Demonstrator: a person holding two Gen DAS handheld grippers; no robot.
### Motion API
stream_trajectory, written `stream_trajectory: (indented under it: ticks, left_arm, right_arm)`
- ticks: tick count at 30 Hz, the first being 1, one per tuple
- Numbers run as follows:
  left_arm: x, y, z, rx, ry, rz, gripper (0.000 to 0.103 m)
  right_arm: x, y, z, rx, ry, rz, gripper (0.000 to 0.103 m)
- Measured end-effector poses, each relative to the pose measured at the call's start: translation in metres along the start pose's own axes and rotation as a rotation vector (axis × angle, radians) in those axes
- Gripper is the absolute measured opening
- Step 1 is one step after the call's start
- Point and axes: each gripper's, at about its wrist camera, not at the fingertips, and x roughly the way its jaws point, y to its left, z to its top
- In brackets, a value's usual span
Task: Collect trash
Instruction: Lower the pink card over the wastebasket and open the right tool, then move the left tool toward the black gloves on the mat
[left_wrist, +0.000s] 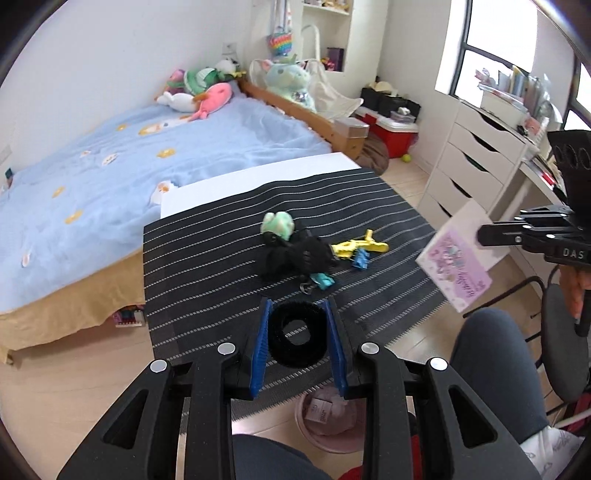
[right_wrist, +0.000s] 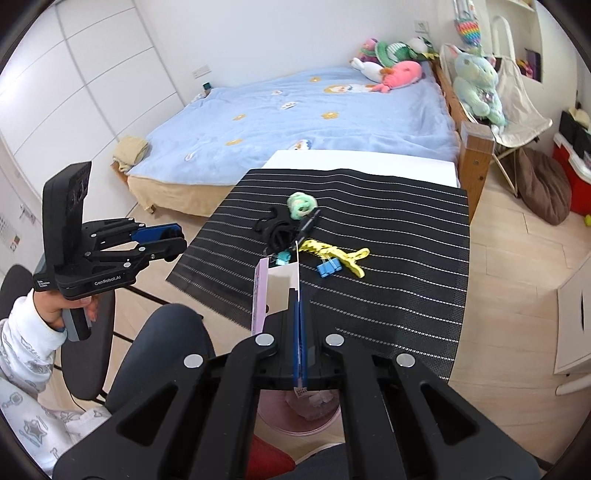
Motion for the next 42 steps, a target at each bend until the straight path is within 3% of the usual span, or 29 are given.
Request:
stream_trajectory:
  ticks: [19,23,25,26,27,33,42]
  left_arm:
    - [-0.030,-0.036,-0.037,0.032,-0.001,-0.058,0.028]
    - [-0.029,-0.036,-0.041,0.029,0.006,-0.065,0.028]
    - [-0.028,-0.035,-0.041,0.028,0.007,-0.065,0.028]
    - [-0.028,-0.035,-0.041,0.029,0.008,-0.066,0.028]
    - [-0.027,-0.035,-0.041,0.030,0.010,-0.067,0.028]
    - [-0.024,-0.038,-0.043,0.040,0.023,-0.084,0.028]
    - [-0.023,-0.046,-0.044,0.059,0.030,-0.114,0.028]
  right_arm:
    - [0.018,0.047,-0.046,-0.094,0.097,0.034,0.000]
    - [0.026,0.051,-0.049,-0.108,0.127,0.048,0.005]
    - [0.029,0.051,-0.050,-0.105,0.135,0.035,0.041]
    - [0.029,0.050,-0.050,-0.095,0.128,0.041,0.073]
    - [0.028,0.049,-0.049,-0.084,0.118,0.052,0.081]
    - [0.025,0.044,-0.048,-0.053,0.105,0.041,0.095]
    - [0.012,0.041,-0.049,-0.030,0.068,0.008,0.098]
